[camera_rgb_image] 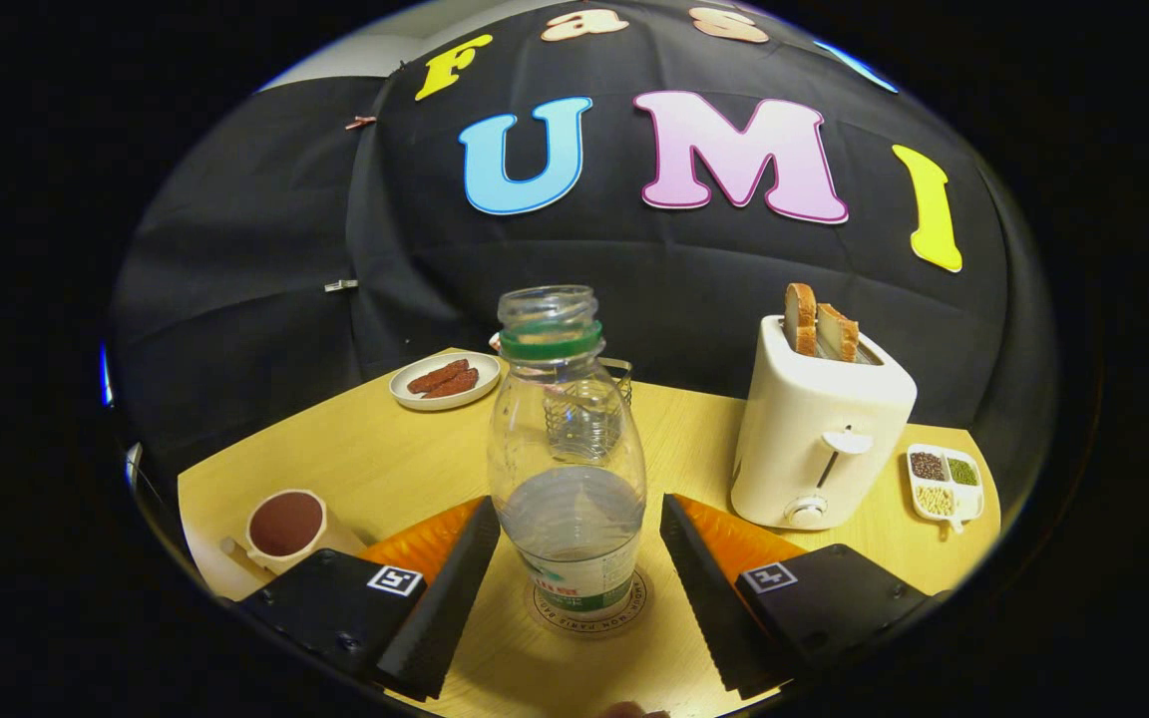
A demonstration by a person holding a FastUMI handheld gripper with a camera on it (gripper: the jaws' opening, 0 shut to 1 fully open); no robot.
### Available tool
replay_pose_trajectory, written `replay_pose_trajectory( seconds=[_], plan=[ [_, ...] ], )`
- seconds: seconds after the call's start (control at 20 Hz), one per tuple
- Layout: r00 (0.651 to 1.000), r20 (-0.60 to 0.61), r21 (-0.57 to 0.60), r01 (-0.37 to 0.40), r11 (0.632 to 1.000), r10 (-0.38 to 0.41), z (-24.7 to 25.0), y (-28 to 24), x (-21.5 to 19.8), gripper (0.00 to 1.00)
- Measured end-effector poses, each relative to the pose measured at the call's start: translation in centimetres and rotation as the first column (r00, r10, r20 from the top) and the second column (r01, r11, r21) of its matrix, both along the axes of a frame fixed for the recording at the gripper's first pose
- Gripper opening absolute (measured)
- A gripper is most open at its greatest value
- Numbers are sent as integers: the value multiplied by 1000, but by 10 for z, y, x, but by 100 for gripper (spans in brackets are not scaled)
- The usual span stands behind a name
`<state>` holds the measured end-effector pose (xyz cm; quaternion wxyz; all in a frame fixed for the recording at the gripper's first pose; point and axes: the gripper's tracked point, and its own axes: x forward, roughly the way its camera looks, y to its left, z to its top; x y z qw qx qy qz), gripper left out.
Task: Take the bottle from table, then pour the juice into the cup, finally place the bottle on the coaster
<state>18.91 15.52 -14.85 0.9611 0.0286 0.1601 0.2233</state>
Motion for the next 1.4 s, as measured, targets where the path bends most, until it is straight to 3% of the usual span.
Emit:
replay_pose_trajectory(
  seconds=[0.25, 0.6, 0.75, 1.0, 1.25, 1.4],
  plan=[
    [999, 28, -16, 30, 999, -30, 33, -15, -24, 99],
    [976, 147, -26, 169, 985, -163, 134, -59, -79, 99],
    [952, 215, -57, 236, 970, -219, 183, -84, -108, 98],
    [888, 296, -11, 372, 928, -352, 253, -120, -162, 98],
    [848, 256, 61, 465, 883, -464, 266, -150, -210, 98],
    [826, 248, 37, 513, 857, -506, 256, -170, -231, 98]
  ],
)
